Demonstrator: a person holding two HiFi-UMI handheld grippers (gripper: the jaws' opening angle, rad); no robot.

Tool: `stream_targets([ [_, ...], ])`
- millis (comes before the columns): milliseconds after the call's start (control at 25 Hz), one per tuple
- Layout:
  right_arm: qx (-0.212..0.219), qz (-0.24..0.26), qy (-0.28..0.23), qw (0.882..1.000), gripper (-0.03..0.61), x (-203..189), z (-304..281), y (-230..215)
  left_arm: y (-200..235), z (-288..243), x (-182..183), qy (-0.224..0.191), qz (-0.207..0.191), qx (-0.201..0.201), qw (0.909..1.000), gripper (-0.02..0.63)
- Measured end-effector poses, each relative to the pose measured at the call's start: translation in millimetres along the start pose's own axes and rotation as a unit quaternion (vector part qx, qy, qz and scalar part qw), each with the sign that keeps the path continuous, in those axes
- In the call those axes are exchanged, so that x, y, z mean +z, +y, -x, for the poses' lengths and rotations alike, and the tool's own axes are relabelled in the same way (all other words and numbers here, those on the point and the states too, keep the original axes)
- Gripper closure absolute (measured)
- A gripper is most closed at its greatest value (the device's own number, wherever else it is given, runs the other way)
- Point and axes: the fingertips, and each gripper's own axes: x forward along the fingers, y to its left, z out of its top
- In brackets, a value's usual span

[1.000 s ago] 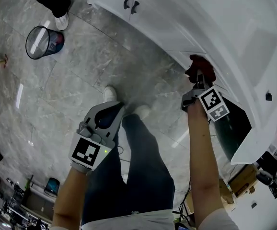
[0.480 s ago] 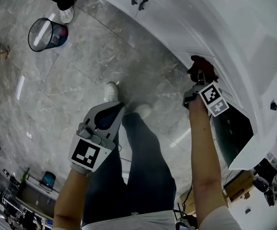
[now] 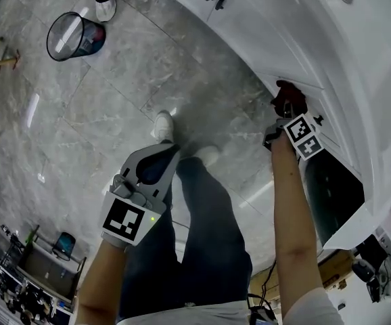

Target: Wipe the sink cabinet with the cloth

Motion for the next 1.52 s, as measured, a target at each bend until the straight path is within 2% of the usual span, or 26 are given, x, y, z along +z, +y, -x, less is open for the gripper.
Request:
stream_targets([
  [400, 0.019, 0.032, -0.008, 0.999, 0.518, -3.2, -2.1, -0.7, 0.6, -2.2, -6.5, 0.011, -0.001, -0.003, 0.9999, 0.603],
  [680, 0.018, 0.047, -0.008, 0.999, 0.518, -6.5, 3.1, -17.2, -8.3, -8.8, -6.1, 0.019, -0.013, -0.013, 0.9996, 0.603],
  [1520, -0.061, 0.020, 0.012, 0.998, 0.520, -22.8, 52.2, -149.7, -61.3, -49.0, -0.4, 0.038, -0.051, -0.063, 0.9960, 0.603],
])
